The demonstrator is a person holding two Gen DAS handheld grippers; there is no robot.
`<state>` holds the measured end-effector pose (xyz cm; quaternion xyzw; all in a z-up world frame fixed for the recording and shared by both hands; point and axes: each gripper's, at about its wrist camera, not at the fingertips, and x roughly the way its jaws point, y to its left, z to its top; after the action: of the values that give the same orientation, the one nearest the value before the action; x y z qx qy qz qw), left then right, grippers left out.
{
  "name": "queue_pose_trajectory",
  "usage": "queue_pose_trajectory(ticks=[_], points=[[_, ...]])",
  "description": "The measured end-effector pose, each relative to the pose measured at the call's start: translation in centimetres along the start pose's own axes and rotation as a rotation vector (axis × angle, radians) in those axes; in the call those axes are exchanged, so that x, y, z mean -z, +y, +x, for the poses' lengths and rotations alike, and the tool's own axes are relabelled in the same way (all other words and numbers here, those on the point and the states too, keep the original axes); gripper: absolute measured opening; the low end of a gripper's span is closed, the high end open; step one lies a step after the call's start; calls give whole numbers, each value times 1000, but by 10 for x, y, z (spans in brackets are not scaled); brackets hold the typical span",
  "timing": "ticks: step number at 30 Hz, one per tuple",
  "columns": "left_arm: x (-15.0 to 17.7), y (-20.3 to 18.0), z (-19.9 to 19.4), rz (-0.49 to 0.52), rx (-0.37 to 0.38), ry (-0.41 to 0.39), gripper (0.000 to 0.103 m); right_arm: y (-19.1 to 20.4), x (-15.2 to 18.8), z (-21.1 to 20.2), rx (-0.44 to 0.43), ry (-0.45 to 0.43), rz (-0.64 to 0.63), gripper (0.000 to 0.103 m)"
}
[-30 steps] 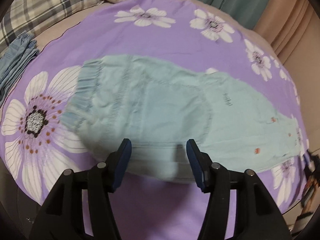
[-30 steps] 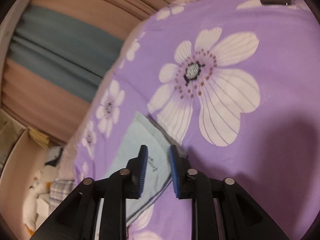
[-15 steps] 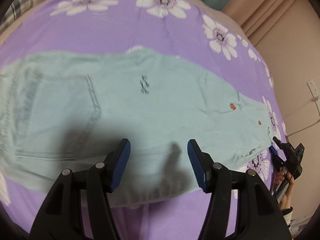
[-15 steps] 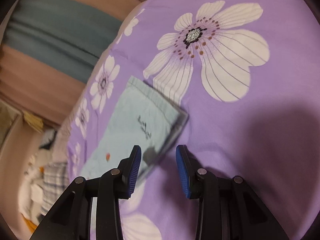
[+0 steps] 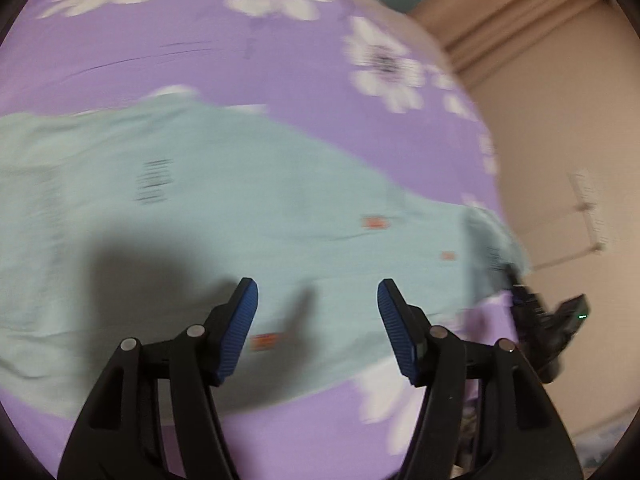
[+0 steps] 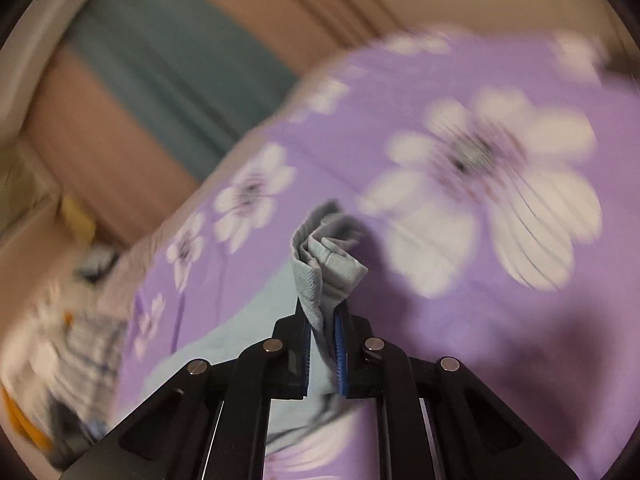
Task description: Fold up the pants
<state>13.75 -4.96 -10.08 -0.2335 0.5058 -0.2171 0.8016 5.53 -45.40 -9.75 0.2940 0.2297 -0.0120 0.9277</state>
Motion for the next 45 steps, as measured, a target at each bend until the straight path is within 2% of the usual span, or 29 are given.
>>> queue_pose_trajectory(ticks=[1, 3, 9, 12, 14, 16, 17, 18, 20, 24, 28, 31, 34, 39, 41, 42, 43, 45], points=[[-1, -12, 4, 11, 40, 5, 63, 15, 2, -2, -6, -4, -58, 13], [-4, -31, 13, 23, 105, 23, 72, 49, 10, -3, -24, 2, -179, 13], [-5, -66, 45, 37, 216, 72, 72, 122, 55, 5, -40, 24, -466, 13], [-8, -65, 65, -18, 296, 103, 73, 141, 76, 14, -56, 51, -550, 13], [-9, -53, 78, -84, 311, 128, 73, 147, 87, 19, -59, 75, -585, 13], [-7, -38, 90, -154, 320, 156, 67, 152, 100, 23, -68, 100, -627, 13], [-6, -32, 92, -176, 323, 157, 52, 155, 105, 26, -70, 115, -644, 13], [-6, -27, 93, -189, 322, 160, 32, 157, 112, 29, -74, 137, -661, 13], [-7, -19, 90, -193, 282, 157, 13, 161, 121, 34, -71, 169, -693, 13], [-9, -8, 67, -160, 253, 94, 13, 173, 131, 36, -63, 201, -756, 13], [-14, -3, 34, -74, 188, 6, 13, 192, 137, 34, -115, 207, -790, 13], [-12, 10, 14, -47, 137, -37, 13, 209, 144, 40, -161, 225, -802, 13], [-8, 30, 3, -55, 94, -53, 13, 227, 158, 46, -205, 249, -825, 13], [-3, 70, 6, -125, -9, -20, 13, 249, 186, 61, -247, 314, -898, 13], [0, 81, 1, -150, -30, -30, 17, 252, 197, 72, -211, 362, -924, 21], [1, 84, -3, -154, -38, -40, 14, 252, 200, 75, -212, 387, -921, 27], [2, 87, -8, -155, -55, -53, 14, 252, 200, 75, -233, 400, -905, 29], [2, 96, -20, -174, -77, -74, 14, 246, 190, 69, -329, 431, -832, 39]])
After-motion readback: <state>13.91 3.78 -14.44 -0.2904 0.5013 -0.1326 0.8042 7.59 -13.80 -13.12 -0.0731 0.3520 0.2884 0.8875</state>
